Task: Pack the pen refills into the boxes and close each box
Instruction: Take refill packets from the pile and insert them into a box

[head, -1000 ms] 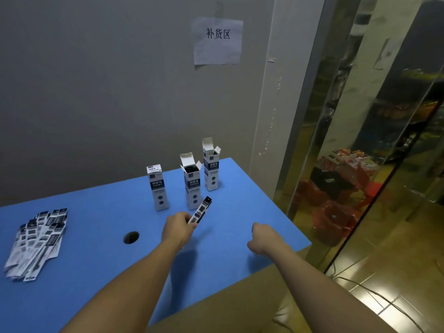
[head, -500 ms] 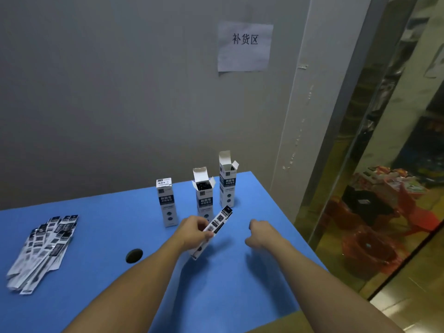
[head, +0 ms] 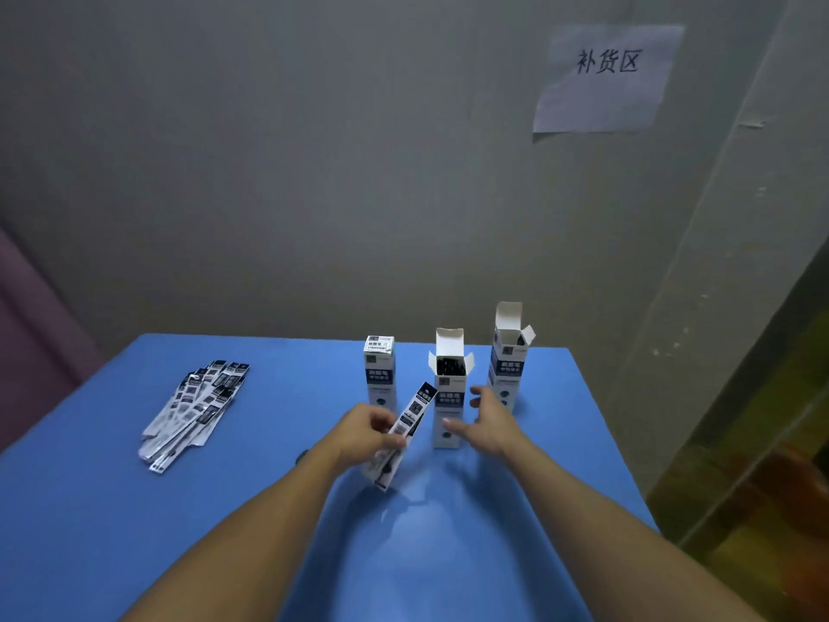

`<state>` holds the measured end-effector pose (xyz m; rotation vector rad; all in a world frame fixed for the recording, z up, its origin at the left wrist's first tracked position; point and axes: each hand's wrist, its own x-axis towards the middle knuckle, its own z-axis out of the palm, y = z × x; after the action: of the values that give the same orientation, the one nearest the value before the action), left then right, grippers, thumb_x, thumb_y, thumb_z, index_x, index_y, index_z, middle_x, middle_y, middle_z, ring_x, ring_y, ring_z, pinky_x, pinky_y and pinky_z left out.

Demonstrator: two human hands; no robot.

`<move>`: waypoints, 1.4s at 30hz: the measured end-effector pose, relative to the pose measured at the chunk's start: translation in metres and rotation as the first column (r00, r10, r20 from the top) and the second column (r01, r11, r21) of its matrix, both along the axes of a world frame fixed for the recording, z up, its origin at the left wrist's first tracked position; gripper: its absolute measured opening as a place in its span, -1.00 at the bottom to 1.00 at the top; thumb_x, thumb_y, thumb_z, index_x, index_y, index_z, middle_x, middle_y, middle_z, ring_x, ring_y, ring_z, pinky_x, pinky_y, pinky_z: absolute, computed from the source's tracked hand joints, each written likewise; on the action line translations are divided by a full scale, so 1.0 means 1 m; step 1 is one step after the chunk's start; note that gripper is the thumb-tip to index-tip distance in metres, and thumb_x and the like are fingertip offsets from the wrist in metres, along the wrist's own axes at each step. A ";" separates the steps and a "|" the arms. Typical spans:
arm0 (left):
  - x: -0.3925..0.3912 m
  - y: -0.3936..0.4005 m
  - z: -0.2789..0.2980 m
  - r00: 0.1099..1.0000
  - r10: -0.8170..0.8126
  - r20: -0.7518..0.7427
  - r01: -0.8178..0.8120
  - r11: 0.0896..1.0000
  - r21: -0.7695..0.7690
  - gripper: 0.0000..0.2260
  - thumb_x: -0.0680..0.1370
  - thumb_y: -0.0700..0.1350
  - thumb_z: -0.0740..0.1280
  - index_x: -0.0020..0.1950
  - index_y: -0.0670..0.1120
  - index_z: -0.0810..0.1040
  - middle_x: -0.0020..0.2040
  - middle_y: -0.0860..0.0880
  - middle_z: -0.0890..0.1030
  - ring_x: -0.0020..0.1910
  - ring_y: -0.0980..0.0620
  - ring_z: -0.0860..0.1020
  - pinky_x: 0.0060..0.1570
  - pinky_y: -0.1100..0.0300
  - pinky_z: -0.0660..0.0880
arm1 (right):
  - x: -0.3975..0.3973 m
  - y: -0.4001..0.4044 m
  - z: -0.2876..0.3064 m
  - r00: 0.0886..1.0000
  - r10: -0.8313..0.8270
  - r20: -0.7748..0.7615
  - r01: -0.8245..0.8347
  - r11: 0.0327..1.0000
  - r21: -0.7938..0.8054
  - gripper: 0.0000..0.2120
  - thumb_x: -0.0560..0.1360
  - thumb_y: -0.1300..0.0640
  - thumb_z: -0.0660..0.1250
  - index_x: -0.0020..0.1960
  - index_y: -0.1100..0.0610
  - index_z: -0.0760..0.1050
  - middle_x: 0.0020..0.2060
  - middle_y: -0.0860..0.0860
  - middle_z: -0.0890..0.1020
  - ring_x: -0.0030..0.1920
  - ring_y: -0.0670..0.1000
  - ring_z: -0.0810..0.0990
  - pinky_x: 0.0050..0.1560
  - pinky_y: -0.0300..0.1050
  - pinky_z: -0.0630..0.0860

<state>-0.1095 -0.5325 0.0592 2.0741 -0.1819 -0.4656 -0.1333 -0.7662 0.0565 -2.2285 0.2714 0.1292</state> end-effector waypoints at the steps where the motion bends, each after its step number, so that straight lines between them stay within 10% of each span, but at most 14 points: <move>1: 0.000 0.003 0.002 0.999 0.032 0.000 -0.032 0.999 -0.032 -0.89 0.46 -0.23 0.51 -0.20 -0.05 0.66 -0.23 0.06 0.70 -0.19 0.08 0.61 -0.05 0.15 0.50 | 0.005 0.001 0.000 0.999 0.006 0.036 -0.007 0.999 0.044 -0.16 0.42 -0.04 0.54 0.52 0.11 0.16 0.40 0.08 0.41 0.35 0.12 0.45 0.31 0.02 0.44; 13: 0.001 0.011 0.071 0.939 0.320 0.126 -0.228 0.854 -0.468 -0.91 0.51 -0.35 0.43 -0.06 -0.18 0.66 -0.15 -0.10 0.70 -0.14 -0.02 0.65 -0.05 0.08 0.58 | 0.021 -0.002 0.015 0.939 0.130 0.319 -0.176 0.977 0.122 -0.63 0.40 0.17 0.56 0.13 0.04 0.50 -0.03 -0.14 0.63 -0.02 -0.13 0.56 -0.21 -0.39 0.41; 22: -0.002 -0.034 0.141 0.926 0.285 0.247 -0.027 0.702 -0.711 -0.79 0.48 -0.49 0.35 -0.09 -0.20 0.63 -0.16 -0.13 0.70 -0.11 -0.10 0.65 0.03 0.03 0.62 | 0.023 -0.003 0.038 0.862 0.169 0.478 -0.245 0.965 0.099 -0.61 0.40 0.22 0.54 0.00 -0.20 0.50 -0.10 -0.23 0.63 -0.06 -0.31 0.58 -0.08 -0.34 0.52; 42: -0.001 -0.061 0.136 0.888 0.341 0.308 -0.036 0.721 -0.692 -0.83 0.46 -0.44 0.41 -0.12 -0.19 0.65 -0.18 -0.12 0.71 -0.15 -0.02 0.68 -0.05 0.21 0.58 | 0.017 -0.007 0.043 0.821 0.203 0.534 -0.293 0.952 0.088 -0.66 0.42 0.35 0.49 0.11 0.09 0.52 -0.05 -0.08 0.62 0.01 -0.21 0.56 -0.05 -0.37 0.55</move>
<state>-0.1101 -0.5933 0.1948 1.4089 -0.3277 0.1867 -0.1163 -0.7734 0.0994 -2.0291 -0.3224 -0.3041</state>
